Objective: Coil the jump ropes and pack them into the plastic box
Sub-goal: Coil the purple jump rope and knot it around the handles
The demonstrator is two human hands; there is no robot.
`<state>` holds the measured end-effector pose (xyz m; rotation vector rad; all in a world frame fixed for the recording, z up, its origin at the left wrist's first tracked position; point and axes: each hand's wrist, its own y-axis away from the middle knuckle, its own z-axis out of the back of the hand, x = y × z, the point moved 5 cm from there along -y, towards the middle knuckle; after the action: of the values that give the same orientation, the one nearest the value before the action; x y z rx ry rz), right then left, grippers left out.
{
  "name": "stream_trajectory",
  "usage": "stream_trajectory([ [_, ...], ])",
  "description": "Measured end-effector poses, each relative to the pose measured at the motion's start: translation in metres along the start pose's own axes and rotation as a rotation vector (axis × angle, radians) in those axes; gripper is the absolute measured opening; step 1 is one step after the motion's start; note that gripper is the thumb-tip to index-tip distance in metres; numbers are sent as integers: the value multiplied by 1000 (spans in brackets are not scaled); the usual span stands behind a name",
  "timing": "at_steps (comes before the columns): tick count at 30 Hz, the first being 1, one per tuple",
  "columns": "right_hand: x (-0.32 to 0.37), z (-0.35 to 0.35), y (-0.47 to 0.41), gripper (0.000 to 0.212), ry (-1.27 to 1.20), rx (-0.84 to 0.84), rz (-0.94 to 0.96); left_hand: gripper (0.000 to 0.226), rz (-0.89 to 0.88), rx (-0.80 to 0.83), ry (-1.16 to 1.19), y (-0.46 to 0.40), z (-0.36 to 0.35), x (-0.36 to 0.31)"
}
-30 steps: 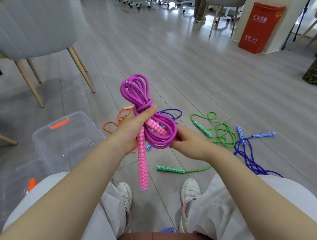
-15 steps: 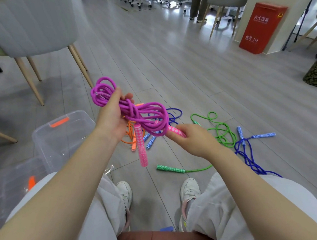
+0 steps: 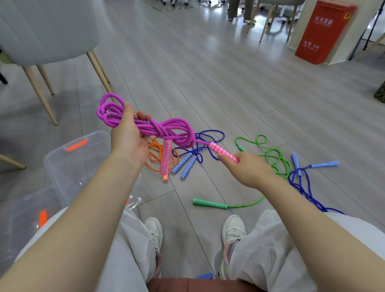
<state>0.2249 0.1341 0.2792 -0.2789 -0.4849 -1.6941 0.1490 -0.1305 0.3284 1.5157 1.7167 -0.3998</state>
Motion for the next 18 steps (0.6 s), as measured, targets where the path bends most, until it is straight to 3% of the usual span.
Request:
stream_trajectory([
  [9,-19,-8,-14,61,23,86,-117,40,83,-36,-58,-4,2,14],
  [15,-9,-23,-45,42,25,156,-121,27,283,48,-362,-27,-14,28],
  [18,1,-34,-70,29,-86,154,-113,20,328,42,-462,-50,-14,35],
])
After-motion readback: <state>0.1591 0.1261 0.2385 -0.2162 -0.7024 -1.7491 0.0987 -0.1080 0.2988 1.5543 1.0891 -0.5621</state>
